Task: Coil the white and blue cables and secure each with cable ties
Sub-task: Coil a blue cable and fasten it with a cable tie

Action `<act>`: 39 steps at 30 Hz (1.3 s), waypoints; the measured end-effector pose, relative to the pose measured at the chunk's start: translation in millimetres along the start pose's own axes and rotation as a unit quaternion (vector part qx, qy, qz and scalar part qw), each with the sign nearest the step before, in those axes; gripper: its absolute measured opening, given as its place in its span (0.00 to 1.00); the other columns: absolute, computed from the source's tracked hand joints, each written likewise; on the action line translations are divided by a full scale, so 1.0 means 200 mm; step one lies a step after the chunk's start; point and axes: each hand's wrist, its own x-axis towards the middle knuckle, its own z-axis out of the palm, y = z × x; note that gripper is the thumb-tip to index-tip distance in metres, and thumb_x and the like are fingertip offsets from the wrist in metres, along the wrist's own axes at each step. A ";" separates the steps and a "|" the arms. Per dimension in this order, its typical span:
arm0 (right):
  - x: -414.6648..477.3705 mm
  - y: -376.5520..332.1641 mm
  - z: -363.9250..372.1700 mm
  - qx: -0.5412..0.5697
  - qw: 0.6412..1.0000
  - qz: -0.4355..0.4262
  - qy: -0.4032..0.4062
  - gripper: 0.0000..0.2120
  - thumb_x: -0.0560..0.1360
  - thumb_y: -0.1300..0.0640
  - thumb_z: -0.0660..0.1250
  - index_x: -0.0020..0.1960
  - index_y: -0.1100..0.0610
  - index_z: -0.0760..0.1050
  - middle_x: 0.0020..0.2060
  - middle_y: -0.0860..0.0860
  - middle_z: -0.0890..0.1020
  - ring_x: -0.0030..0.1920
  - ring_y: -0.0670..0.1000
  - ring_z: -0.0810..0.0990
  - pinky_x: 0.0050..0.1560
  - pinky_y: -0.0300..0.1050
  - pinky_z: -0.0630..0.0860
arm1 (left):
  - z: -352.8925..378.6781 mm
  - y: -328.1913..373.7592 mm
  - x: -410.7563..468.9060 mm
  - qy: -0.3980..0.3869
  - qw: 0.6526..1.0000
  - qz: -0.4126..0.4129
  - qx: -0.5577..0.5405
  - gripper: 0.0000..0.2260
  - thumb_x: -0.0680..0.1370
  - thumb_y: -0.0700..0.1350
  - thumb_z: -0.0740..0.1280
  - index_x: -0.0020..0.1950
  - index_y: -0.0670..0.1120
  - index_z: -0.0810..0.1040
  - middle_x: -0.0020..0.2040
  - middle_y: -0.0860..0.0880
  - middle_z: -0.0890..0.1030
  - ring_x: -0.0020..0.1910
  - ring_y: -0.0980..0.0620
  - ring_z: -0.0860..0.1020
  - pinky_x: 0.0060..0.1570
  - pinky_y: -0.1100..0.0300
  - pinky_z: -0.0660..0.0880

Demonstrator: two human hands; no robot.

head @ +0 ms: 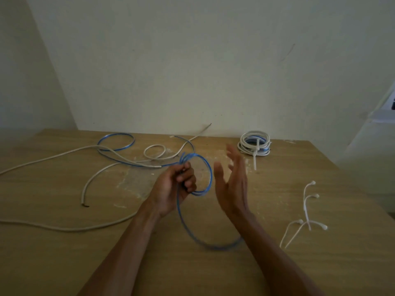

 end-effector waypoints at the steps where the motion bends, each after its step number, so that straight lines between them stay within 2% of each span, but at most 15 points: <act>1: 0.01 0.01 -0.01 -0.004 0.997 0.070 -0.045 0.24 0.82 0.48 0.64 0.75 0.51 0.64 0.64 0.49 0.76 0.61 0.47 0.78 0.58 0.44 0.76 | -0.01 0.01 -0.01 -0.005 1.000 0.004 -0.029 0.08 0.78 0.43 0.55 0.40 0.46 0.70 0.26 0.53 0.60 0.25 0.55 0.59 0.27 0.62 0.59; 4: 0.02 0.03 0.01 0.050 0.968 0.173 -0.177 0.25 0.79 0.51 0.69 0.74 0.51 0.67 0.53 0.50 0.83 0.43 0.46 0.84 0.38 0.44 0.83 | -0.05 0.03 -0.01 0.001 0.999 0.001 -0.050 0.18 0.82 0.49 0.52 0.33 0.49 0.66 0.24 0.54 0.54 0.23 0.55 0.51 0.25 0.61 0.51; 6: 0.01 0.04 0.02 0.054 0.974 0.145 -0.165 0.19 0.81 0.58 0.67 0.71 0.51 0.72 0.45 0.51 0.84 0.34 0.46 0.82 0.30 0.42 0.80 | -0.06 0.02 0.01 0.014 1.000 -0.014 -0.020 0.21 0.83 0.52 0.51 0.30 0.49 0.63 0.22 0.54 0.56 0.21 0.55 0.53 0.23 0.61 0.52; 9: 0.02 0.04 0.00 0.002 0.987 0.080 -0.141 0.18 0.82 0.57 0.64 0.71 0.46 0.73 0.40 0.43 0.83 0.34 0.44 0.81 0.36 0.46 0.82 | -0.06 0.01 0.01 0.052 0.998 -0.009 0.032 0.21 0.84 0.51 0.51 0.31 0.49 0.61 0.24 0.52 0.59 0.22 0.54 0.60 0.25 0.60 0.62; 13: 0.02 0.04 -0.01 -0.059 0.987 0.025 -0.150 0.16 0.82 0.52 0.65 0.69 0.48 0.76 0.47 0.46 0.84 0.39 0.44 0.82 0.45 0.47 0.81 | -0.07 0.02 0.03 0.140 0.988 0.033 0.056 0.19 0.85 0.52 0.52 0.35 0.49 0.64 0.23 0.54 0.56 0.19 0.58 0.55 0.19 0.62 0.52; 15: 0.03 0.03 -0.03 -0.107 0.989 0.001 -0.106 0.12 0.82 0.46 0.63 0.57 0.51 0.81 0.43 0.45 0.83 0.37 0.44 0.80 0.42 0.46 0.78 | -0.09 0.04 0.04 0.196 0.976 0.081 0.043 0.18 0.85 0.52 0.53 0.36 0.49 0.66 0.23 0.55 0.55 0.18 0.58 0.54 0.17 0.64 0.51; 18: 0.04 0.01 -0.06 -0.136 0.988 -0.019 -0.071 0.28 0.82 0.38 0.54 0.36 0.54 0.79 0.27 0.44 0.78 0.28 0.45 0.78 0.32 0.46 0.75 | -0.14 0.08 0.04 0.276 0.949 0.149 -0.023 0.20 0.85 0.53 0.55 0.34 0.50 0.61 0.23 0.54 0.56 0.19 0.57 0.55 0.18 0.63 0.54; 22: 0.02 -0.04 -0.04 -0.187 0.962 -0.177 0.095 0.15 0.82 0.47 0.62 0.47 0.56 0.81 0.47 0.49 0.83 0.49 0.51 0.80 0.50 0.49 0.72 | -0.17 0.09 0.02 0.330 0.924 0.181 -0.069 0.21 0.85 0.52 0.56 0.32 0.50 0.58 0.23 0.53 0.56 0.19 0.56 0.56 0.19 0.62 0.57; 23: 0.03 -0.05 -0.04 -0.170 0.962 -0.188 0.100 0.14 0.82 0.48 0.63 0.46 0.56 0.80 0.45 0.50 0.82 0.47 0.51 0.78 0.49 0.50 0.71 | -0.17 0.09 0.02 0.338 0.920 0.183 -0.073 0.21 0.84 0.52 0.56 0.32 0.50 0.58 0.23 0.53 0.56 0.19 0.55 0.56 0.19 0.62 0.57; 25: 0.02 -0.06 -0.03 -0.152 0.979 -0.132 0.020 0.26 0.82 0.39 0.56 0.34 0.54 0.74 0.31 0.47 0.75 0.32 0.48 0.72 0.36 0.46 0.68 | -0.18 0.10 0.01 0.352 0.913 0.185 -0.091 0.20 0.84 0.52 0.56 0.32 0.51 0.58 0.23 0.53 0.56 0.19 0.55 0.55 0.19 0.62 0.56; 27: -0.01 -0.06 0.00 -0.259 0.955 -0.003 -0.145 0.41 0.77 0.26 0.43 0.27 0.57 0.71 0.22 0.47 0.71 0.24 0.47 0.68 0.30 0.42 0.66 | -0.18 0.11 0.00 0.360 0.907 0.190 -0.112 0.20 0.83 0.52 0.57 0.32 0.51 0.58 0.23 0.54 0.56 0.19 0.55 0.55 0.19 0.62 0.55; 30: -0.04 -0.02 0.05 -0.220 0.944 0.093 -0.228 0.40 0.72 0.21 0.49 0.36 0.55 0.80 0.28 0.48 0.81 0.28 0.44 0.78 0.34 0.43 0.77 | -0.16 0.09 0.01 0.338 0.915 0.190 -0.110 0.20 0.83 0.53 0.56 0.32 0.51 0.59 0.23 0.54 0.56 0.19 0.55 0.54 0.19 0.62 0.53; 33: -0.04 -0.04 0.07 0.045 0.946 0.254 -0.196 0.19 0.77 0.40 0.68 0.56 0.55 0.81 0.38 0.49 0.87 0.34 0.45 0.84 0.35 0.40 0.79 | -0.11 0.04 0.02 0.280 0.939 0.176 -0.093 0.22 0.84 0.54 0.56 0.31 0.51 0.58 0.23 0.54 0.56 0.19 0.56 0.54 0.22 0.61 0.51; 35: -0.04 -0.06 0.07 0.172 0.916 0.321 -0.169 0.09 0.79 0.56 0.69 0.57 0.58 0.79 0.40 0.52 0.87 0.36 0.48 0.85 0.35 0.40 0.76 | -0.09 0.01 0.03 0.245 0.953 0.165 -0.065 0.22 0.85 0.54 0.55 0.31 0.51 0.59 0.23 0.54 0.56 0.19 0.56 0.54 0.22 0.60 0.51; 39: -0.02 -0.04 0.04 0.172 0.933 0.289 -0.128 0.10 0.81 0.65 0.62 0.58 0.57 0.79 0.37 0.53 0.85 0.34 0.48 0.82 0.35 0.38 0.77 | -0.08 0.00 0.04 0.212 0.964 0.151 -0.050 0.20 0.85 0.53 0.55 0.34 0.50 0.63 0.24 0.53 0.60 0.21 0.56 0.59 0.22 0.62 0.59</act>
